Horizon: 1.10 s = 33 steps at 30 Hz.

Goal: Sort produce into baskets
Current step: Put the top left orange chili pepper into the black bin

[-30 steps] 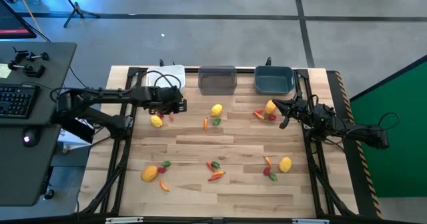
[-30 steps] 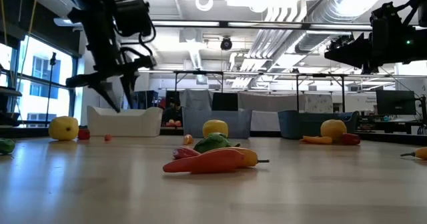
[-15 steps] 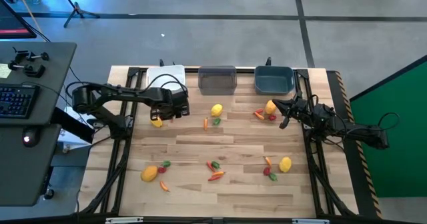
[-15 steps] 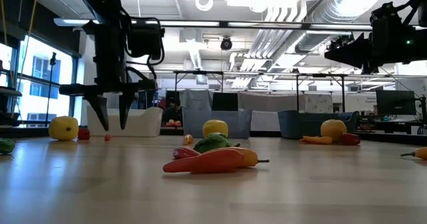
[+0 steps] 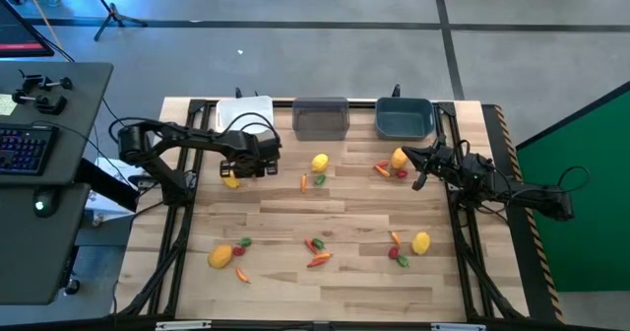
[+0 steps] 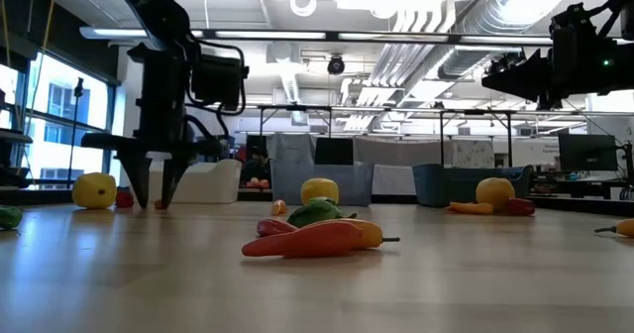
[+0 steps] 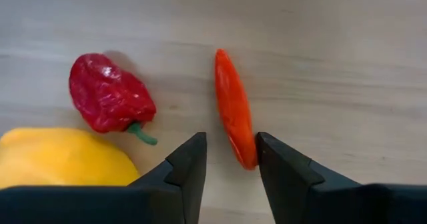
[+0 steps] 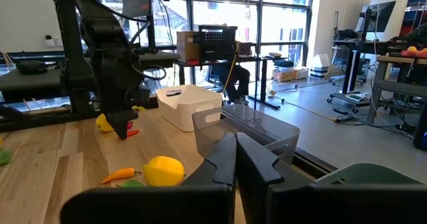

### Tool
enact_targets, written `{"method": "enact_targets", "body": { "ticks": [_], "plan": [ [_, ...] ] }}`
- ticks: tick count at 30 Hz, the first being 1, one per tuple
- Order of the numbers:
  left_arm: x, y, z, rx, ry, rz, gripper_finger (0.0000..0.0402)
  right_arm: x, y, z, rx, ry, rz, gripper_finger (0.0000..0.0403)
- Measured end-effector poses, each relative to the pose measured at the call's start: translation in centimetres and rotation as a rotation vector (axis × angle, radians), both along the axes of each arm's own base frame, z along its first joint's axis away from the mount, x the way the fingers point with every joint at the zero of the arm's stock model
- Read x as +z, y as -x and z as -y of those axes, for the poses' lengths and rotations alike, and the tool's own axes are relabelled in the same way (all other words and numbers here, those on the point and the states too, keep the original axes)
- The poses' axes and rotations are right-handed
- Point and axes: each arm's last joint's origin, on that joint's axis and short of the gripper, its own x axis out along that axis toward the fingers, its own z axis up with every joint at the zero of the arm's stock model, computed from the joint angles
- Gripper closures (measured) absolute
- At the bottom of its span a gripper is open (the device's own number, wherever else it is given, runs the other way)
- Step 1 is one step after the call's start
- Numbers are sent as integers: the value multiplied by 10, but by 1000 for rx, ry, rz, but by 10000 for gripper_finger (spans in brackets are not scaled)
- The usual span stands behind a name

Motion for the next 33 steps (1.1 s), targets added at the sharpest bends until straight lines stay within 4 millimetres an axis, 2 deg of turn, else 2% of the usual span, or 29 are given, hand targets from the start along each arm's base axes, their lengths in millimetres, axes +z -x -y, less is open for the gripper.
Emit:
{"method": "enact_targets", "body": {
  "ticks": [5, 9, 14, 19, 23, 28, 33],
  "plan": [
    [1, -2, 0, -93, -23, 19, 344, 0, 0, 0, 0, 0, 0, 403],
    [11, -5, 0, -209, -44, 98, 391, 0, 0, 0, 0, 0, 0, 403],
    [32, -6, -3, -312, -58, 259, 392, 0, 0, 0, 0, 0, 0, 403],
    [58, -17, -12, -345, -122, 515, 396, 0, 0, 0, 0, 0, 0, 403],
    [80, -30, -29, -398, -208, 600, 397, 0, 0, 0, 0, 0, 0, 403],
    [102, -49, -60, -550, -338, 601, 398, 0, 0, 0, 0, 0, 0, 403],
    [106, -74, -97, -687, -396, 574, 398, 0, 0, 0, 0, 0, 1, 403]
  ]
}}
